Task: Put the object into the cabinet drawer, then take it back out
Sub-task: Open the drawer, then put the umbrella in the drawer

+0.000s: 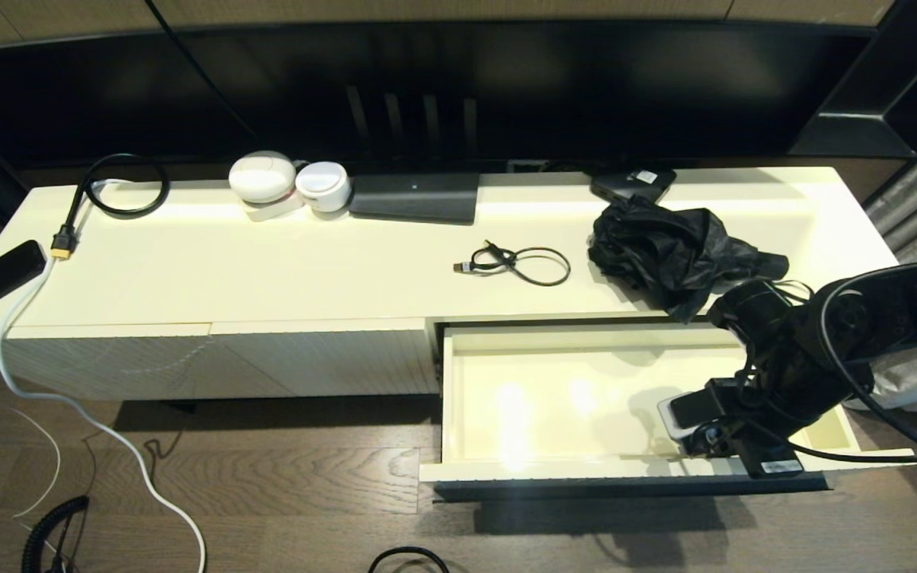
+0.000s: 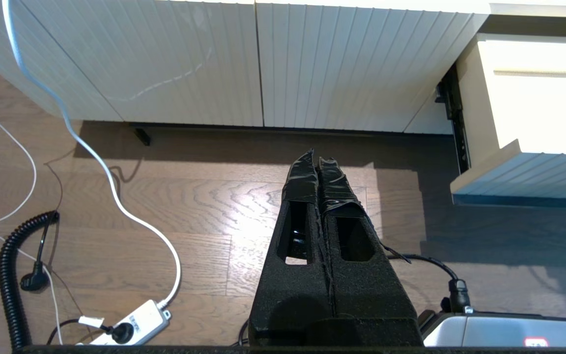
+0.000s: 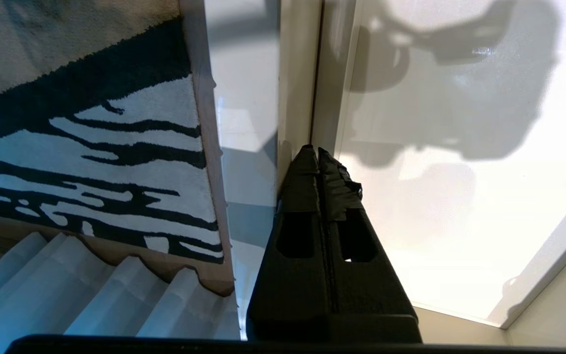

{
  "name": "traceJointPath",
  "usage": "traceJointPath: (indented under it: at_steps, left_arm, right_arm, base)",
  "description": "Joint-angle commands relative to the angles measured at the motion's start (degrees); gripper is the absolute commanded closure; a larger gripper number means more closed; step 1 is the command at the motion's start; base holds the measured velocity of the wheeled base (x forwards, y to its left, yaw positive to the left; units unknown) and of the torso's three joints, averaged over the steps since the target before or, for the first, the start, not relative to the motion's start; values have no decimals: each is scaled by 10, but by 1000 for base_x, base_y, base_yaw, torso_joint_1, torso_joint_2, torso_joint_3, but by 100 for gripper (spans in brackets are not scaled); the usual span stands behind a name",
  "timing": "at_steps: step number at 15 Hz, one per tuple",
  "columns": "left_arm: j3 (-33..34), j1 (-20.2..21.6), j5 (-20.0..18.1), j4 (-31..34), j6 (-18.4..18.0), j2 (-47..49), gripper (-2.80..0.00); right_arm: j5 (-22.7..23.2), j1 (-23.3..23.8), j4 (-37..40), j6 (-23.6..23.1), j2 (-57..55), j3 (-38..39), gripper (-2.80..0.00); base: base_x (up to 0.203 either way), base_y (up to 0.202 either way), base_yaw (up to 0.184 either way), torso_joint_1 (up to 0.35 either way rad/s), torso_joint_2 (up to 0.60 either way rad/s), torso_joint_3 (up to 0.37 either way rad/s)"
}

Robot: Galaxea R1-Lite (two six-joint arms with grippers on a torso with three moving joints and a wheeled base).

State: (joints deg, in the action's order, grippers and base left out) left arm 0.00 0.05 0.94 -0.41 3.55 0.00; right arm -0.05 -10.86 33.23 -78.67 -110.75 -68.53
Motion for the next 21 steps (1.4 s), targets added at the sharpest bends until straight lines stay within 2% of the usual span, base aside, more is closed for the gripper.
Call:
traceJointPath:
  at_steps: [1, 9, 17, 21]
  left_arm:
    - [0, 0, 0, 0, 1, 0, 0]
    - [0, 0, 0, 0, 1, 0, 0]
    - [0, 0, 0, 0, 1, 0, 0]
    - [0, 0, 0, 0, 1, 0, 0]
  right_arm:
    - [0, 0, -1, -2, 16, 27, 0]
    - [-3, 0, -49, -4, 46, 19, 0]
    - [-7, 4, -61, -13, 258, -20, 0]
    - [-9, 4, -151, -17, 304, -6, 0]
  base:
    - [0, 0, 0, 0, 0, 0]
    - [0, 0, 0, 0, 0, 0]
    - [0, 0, 0, 0, 0, 0]
    - [0, 0, 0, 0, 0, 0]
